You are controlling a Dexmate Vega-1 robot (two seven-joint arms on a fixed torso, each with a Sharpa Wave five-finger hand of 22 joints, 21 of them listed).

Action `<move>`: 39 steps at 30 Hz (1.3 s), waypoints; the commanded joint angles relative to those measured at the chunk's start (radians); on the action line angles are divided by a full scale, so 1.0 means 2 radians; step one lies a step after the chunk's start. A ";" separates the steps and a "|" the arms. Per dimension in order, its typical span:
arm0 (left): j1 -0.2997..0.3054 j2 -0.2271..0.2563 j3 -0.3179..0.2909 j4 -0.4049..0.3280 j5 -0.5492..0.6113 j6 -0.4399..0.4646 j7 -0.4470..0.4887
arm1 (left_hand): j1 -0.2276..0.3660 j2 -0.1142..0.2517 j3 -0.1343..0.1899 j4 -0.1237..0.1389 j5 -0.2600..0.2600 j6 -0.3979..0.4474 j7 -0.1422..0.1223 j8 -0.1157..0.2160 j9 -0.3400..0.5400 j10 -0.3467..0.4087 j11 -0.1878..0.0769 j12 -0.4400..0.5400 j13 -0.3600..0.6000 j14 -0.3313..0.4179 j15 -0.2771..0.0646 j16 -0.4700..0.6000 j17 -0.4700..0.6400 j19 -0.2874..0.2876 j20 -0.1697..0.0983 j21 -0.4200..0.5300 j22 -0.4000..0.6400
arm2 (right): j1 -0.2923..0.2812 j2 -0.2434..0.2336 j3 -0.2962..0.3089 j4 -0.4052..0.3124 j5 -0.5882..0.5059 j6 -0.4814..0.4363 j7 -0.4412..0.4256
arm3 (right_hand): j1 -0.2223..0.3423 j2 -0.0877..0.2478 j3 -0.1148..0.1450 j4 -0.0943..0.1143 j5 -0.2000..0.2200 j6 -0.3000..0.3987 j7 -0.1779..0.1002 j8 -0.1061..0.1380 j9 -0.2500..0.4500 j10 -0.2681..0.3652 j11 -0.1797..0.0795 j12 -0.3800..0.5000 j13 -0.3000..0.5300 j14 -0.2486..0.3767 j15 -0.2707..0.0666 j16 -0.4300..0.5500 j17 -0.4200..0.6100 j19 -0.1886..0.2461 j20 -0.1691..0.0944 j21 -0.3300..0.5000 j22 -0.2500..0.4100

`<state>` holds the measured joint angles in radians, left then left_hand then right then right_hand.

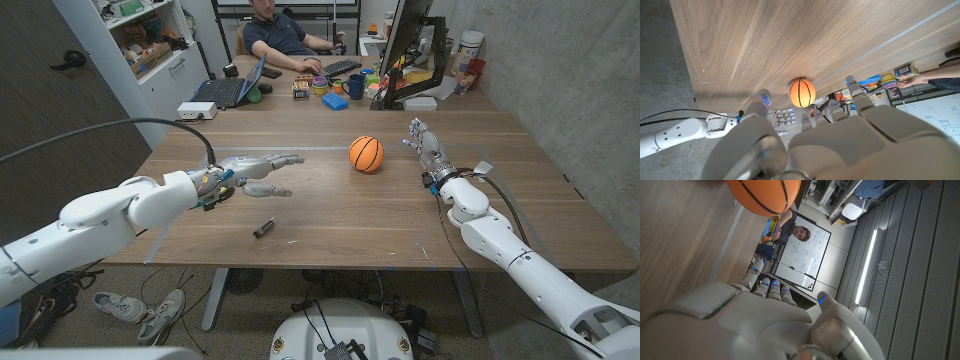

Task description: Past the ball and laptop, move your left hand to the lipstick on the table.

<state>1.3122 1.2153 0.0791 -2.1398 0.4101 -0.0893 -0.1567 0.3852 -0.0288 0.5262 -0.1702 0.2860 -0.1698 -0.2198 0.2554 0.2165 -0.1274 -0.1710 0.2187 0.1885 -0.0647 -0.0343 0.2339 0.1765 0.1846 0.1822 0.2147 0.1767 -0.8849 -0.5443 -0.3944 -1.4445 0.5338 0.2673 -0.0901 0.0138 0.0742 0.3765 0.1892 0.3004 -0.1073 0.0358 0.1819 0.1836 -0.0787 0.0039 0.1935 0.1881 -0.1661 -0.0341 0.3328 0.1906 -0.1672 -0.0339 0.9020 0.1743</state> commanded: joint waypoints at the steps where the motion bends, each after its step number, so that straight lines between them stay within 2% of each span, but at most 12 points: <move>1: 0.011 0.022 -0.006 -0.017 0.005 0.021 -0.017 | 0.027 -0.011 -0.004 -0.004 0.009 -0.002 -0.001 0.010 0.002 0.021 -0.003 0.004 0.001 0.018 -0.004 0.006 0.001 0.021 -0.002 0.002 -0.001 | -0.005 -0.002 0.005 -0.007 -0.001 0.005 -0.004 | -0.004 0.042 -0.004 -0.001 0.001 0.001 0.003 0.005 0.002 0.004 0.000 0.002 0.002 -0.038 -0.005 0.001 0.002 -0.098 -0.020 0.000 0.003; 3: 0.013 0.024 -0.007 -0.021 0.008 0.027 -0.020 | 0.038 -0.016 -0.005 -0.004 0.011 0.006 -0.001 0.013 0.002 0.030 -0.004 0.005 0.001 0.025 -0.006 0.006 0.001 0.030 -0.003 0.002 -0.001 | -0.007 -0.003 0.006 -0.010 -0.002 0.006 -0.006 | -0.004 0.042 -0.005 -0.001 0.001 0.002 0.003 0.005 0.002 0.004 0.000 0.002 0.002 -0.037 -0.004 0.001 0.002 -0.098 -0.020 0.000 0.003; 5: 0.014 0.027 -0.008 -0.025 0.011 0.033 -0.024 | 0.067 -0.027 -0.008 -0.005 0.019 0.027 -0.001 0.020 0.002 0.067 -0.008 0.012 0.000 0.034 -0.008 0.003 0.001 0.038 -0.004 -0.003 -0.001 | -0.009 -0.004 0.007 -0.012 -0.002 0.006 -0.007 | -0.005 0.042 -0.006 -0.001 0.001 0.002 0.004 0.005 0.002 0.004 0.000 0.002 0.002 -0.036 -0.004 0.001 0.002 -0.098 -0.019 -0.001 0.003; 7: 0.013 0.030 -0.006 -0.028 0.010 0.039 -0.032 | 0.080 -0.032 -0.010 -0.004 0.022 0.040 -0.001 0.025 0.001 0.083 -0.008 0.013 0.000 0.039 -0.007 0.002 0.000 0.041 -0.004 -0.005 -0.001 | -0.011 -0.005 0.008 -0.015 -0.003 0.006 -0.009 | -0.005 0.041 -0.006 -0.001 0.001 0.002 0.004 0.005 0.002 0.005 0.000 0.002 0.001 -0.036 -0.004 0.001 0.002 -0.097 -0.019 -0.001 0.003; 13: 0.000 0.043 0.010 -0.040 0.013 0.065 -0.064 | 0.099 -0.039 -0.013 -0.003 0.025 0.056 -0.001 0.030 0.001 0.087 -0.008 0.007 0.000 0.049 -0.006 0.001 0.000 0.057 0.000 -0.003 -0.001 | -0.017 -0.008 0.012 -0.025 -0.003 0.005 -0.015 | -0.005 0.041 -0.008 -0.001 0.001 0.004 0.003 0.005 0.002 0.006 0.001 0.003 0.001 -0.035 -0.003 0.001 0.002 -0.097 -0.019 -0.001 0.003; 17: -0.024 0.054 0.035 -0.053 0.023 0.094 -0.101 | 0.117 -0.041 -0.013 -0.004 0.027 0.065 -0.001 0.032 0.000 0.080 -0.006 0.000 -0.001 0.043 -0.005 -0.004 0.000 0.057 -0.002 -0.006 -0.001 | -0.021 -0.011 0.014 -0.029 -0.002 0.004 -0.016 | -0.005 0.040 -0.009 -0.001 0.000 0.003 0.003 0.005 0.002 0.006 0.001 0.002 0.001 -0.035 -0.004 0.001 0.002 -0.097 -0.019 -0.002 0.003; 21: -0.037 0.063 0.050 -0.058 0.025 0.105 -0.115 | 0.128 -0.041 -0.013 -0.005 0.028 0.068 -0.001 0.032 -0.001 0.077 -0.005 -0.003 0.000 0.043 -0.005 -0.005 0.000 0.057 -0.002 -0.008 -0.001 | -0.024 -0.012 0.015 -0.034 -0.003 0.005 -0.018 | -0.006 0.039 -0.011 -0.001 0.000 0.004 0.004 0.005 0.002 0.006 0.001 0.002 0.001 -0.034 -0.003 0.001 0.002 -0.097 -0.019 -0.002 0.003; 23: -0.042 0.068 0.055 -0.062 0.024 0.111 -0.122 | 0.136 -0.041 -0.013 -0.005 0.028 0.070 -0.001 0.032 -0.001 0.078 -0.005 -0.004 0.000 0.046 -0.008 -0.005 0.000 0.061 -0.004 -0.007 -0.001 | -0.026 -0.013 0.016 -0.036 -0.004 0.004 -0.019 | -0.006 0.039 -0.012 -0.001 0.000 0.004 0.004 0.005 0.001 0.006 0.002 0.002 0.001 -0.034 -0.004 0.001 0.002 -0.097 -0.019 -0.002 0.003; 25: -0.042 0.073 0.057 -0.064 0.025 0.115 -0.121 | 0.160 -0.043 -0.013 -0.005 0.028 0.078 -0.001 0.034 -0.002 0.081 -0.005 -0.006 0.000 0.057 -0.011 -0.003 0.000 0.076 -0.014 -0.004 0.000 | -0.026 -0.013 0.016 -0.037 -0.004 0.004 -0.020 | -0.006 0.038 -0.013 -0.001 0.000 0.004 0.004 0.004 0.001 0.006 0.002 0.002 0.001 -0.034 -0.004 0.001 0.002 -0.096 -0.019 -0.003 0.003; 29: -0.044 0.083 0.061 -0.069 0.022 0.123 -0.122 | 0.188 -0.046 -0.016 -0.004 0.027 0.090 -0.001 0.037 -0.003 0.086 -0.007 -0.007 0.000 0.069 -0.014 -0.003 0.000 0.097 -0.024 -0.001 0.000 | -0.027 -0.013 0.016 -0.038 -0.004 0.004 -0.020 | -0.007 0.038 -0.014 -0.001 0.000 0.004 0.003 0.004 0.001 0.007 0.002 0.002 0.001 -0.033 -0.004 0.001 0.001 -0.096 -0.019 -0.003 0.003; 31: -0.046 0.087 0.064 -0.071 0.021 0.126 -0.124 | 0.193 -0.045 -0.016 -0.004 0.026 0.092 -0.001 0.037 -0.003 0.087 -0.007 -0.008 0.000 0.069 -0.014 -0.004 0.000 0.100 -0.024 0.000 0.001 | -0.028 -0.013 0.016 -0.039 -0.005 0.004 -0.021 | -0.007 0.038 -0.015 -0.001 0.000 0.004 0.004 0.004 0.001 0.007 0.002 0.002 0.001 -0.033 -0.003 0.001 0.001 -0.096 -0.018 -0.003 0.003; 39: -0.053 0.102 0.075 -0.079 0.018 0.142 -0.130 | 0.253 -0.030 -0.007 -0.006 0.019 0.112 -0.001 0.041 -0.003 0.089 -0.008 -0.011 0.001 0.078 -0.028 -0.006 0.001 0.110 -0.032 -0.003 0.001 | -0.033 -0.014 0.018 -0.044 -0.005 0.003 -0.025 | -0.007 0.039 -0.016 -0.001 0.000 0.004 0.004 0.004 0.001 0.007 0.002 0.002 0.001 -0.033 -0.004 0.001 0.001 -0.096 -0.019 -0.004 0.003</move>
<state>1.2324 1.3722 0.1923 -2.2711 0.4523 0.1480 -0.3920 0.8550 -0.0967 0.4992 -0.1802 0.3325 0.0388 -0.2193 0.3296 0.2089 0.0478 -0.1839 0.1993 0.1888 0.0832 -0.0357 0.2259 0.1768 0.3929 0.1199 0.2073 0.1748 -0.9387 -0.5699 -0.3626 -1.5191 0.5261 0.2762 -0.1297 0.0138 0.0742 0.3476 0.1851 0.3004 -0.1018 0.0413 0.1818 0.1835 -0.0679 0.0074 0.1934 0.1881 -0.1661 -0.0341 0.3328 0.1908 -0.1672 -0.0339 0.8981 0.1743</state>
